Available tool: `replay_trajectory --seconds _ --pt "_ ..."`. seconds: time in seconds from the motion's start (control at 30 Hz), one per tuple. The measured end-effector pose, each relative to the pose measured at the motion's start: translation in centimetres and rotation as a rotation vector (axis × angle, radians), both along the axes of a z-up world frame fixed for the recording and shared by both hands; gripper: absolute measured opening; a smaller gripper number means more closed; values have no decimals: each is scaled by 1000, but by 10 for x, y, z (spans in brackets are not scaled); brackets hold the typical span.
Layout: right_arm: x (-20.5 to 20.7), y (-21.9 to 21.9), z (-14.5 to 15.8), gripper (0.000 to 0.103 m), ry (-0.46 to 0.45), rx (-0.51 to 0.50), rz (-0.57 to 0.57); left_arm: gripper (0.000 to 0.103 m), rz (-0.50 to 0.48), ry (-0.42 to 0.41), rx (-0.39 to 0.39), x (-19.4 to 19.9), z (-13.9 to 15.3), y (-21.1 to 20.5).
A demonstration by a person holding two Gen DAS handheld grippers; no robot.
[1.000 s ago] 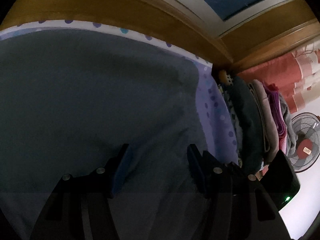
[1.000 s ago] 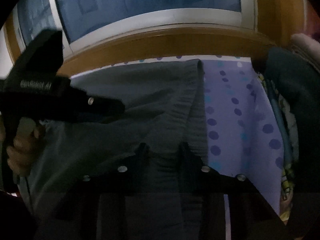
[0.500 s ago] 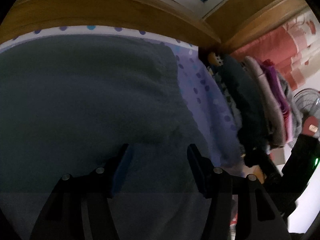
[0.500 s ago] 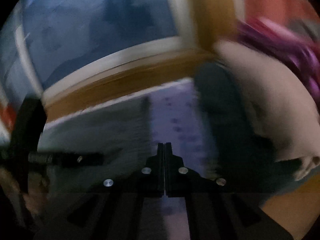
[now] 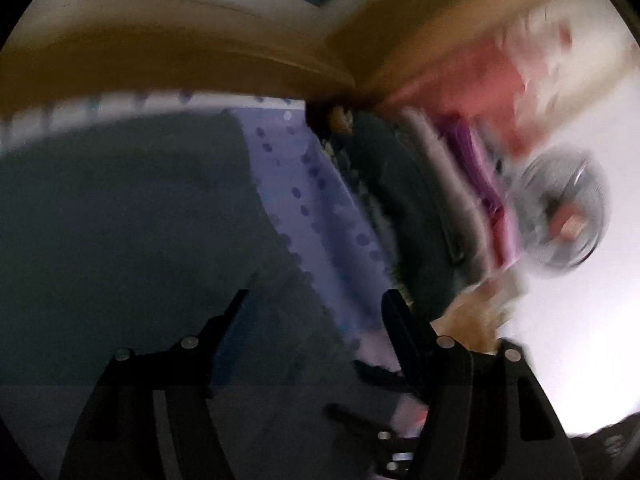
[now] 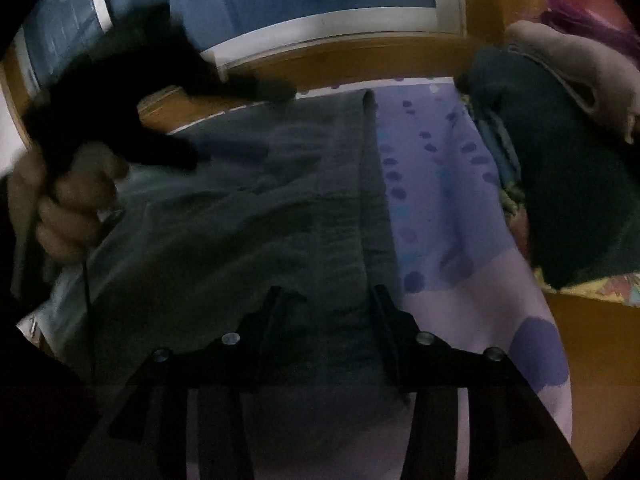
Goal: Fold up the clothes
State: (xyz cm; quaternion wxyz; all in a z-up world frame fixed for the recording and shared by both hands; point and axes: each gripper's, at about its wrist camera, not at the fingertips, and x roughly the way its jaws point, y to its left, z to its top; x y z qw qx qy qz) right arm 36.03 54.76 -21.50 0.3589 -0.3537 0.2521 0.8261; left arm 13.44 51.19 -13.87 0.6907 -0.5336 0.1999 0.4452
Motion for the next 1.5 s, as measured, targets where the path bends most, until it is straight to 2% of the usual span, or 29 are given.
replay_trajectory --seconds 0.07,0.13,0.2,0.3,0.33,0.43,0.5,0.53,0.6,0.67,0.77,1.0,1.2,1.23,1.3,1.33,1.4,1.43,1.47,1.5 --pt "-3 -3 0 41 -19 15 -21 67 29 77 -174 13 -8 21" --pt "-6 -10 0 30 -54 54 -20 67 39 128 -260 24 -20 36" --pt "-9 -17 -1 29 -92 96 -16 67 46 177 -336 35 -31 50" --pt "-2 -22 0 28 -64 100 -53 67 39 243 -387 48 -41 59" --pt "1 -23 1 12 -51 98 -66 67 45 258 -400 50 -42 61" --pt "7 -25 4 11 -21 85 -96 65 63 287 -436 55 -40 67" --pt "10 -28 8 11 -12 96 -106 51 54 313 -454 60 -39 71" --pt "11 -29 10 11 -8 100 -112 43 46 312 -458 62 -38 70" --pt "15 -31 16 10 4 108 -122 38 35 312 -462 65 -35 68" --pt "18 -35 22 10 12 123 -126 26 43 307 -456 65 -29 63" --pt "19 -40 30 10 15 148 -128 19 70 274 -418 63 -19 57" --pt "24 -45 37 9 16 168 -157 16 77 230 -314 70 0 59" --pt "31 -50 28 9 6 126 -187 16 74 236 -306 81 -18 69" --pt "31 -47 25 9 5 112 -191 16 74 240 -304 83 -22 71" --pt "32 -44 18 9 5 80 -188 24 76 235 -295 86 -26 71" --pt "33 -43 14 11 3 55 -180 29 80 222 -288 86 -27 71" --pt "37 -42 10 15 28 23 -176 32 97 168 -274 83 -28 68" --pt "42 -42 11 21 62 5 -174 38 108 135 -267 80 -28 66" --pt "45 -43 11 25 88 -10 -171 51 119 102 -260 78 -28 64" --pt "48 -44 12 28 105 -19 -170 59 125 64 -249 77 -28 62"
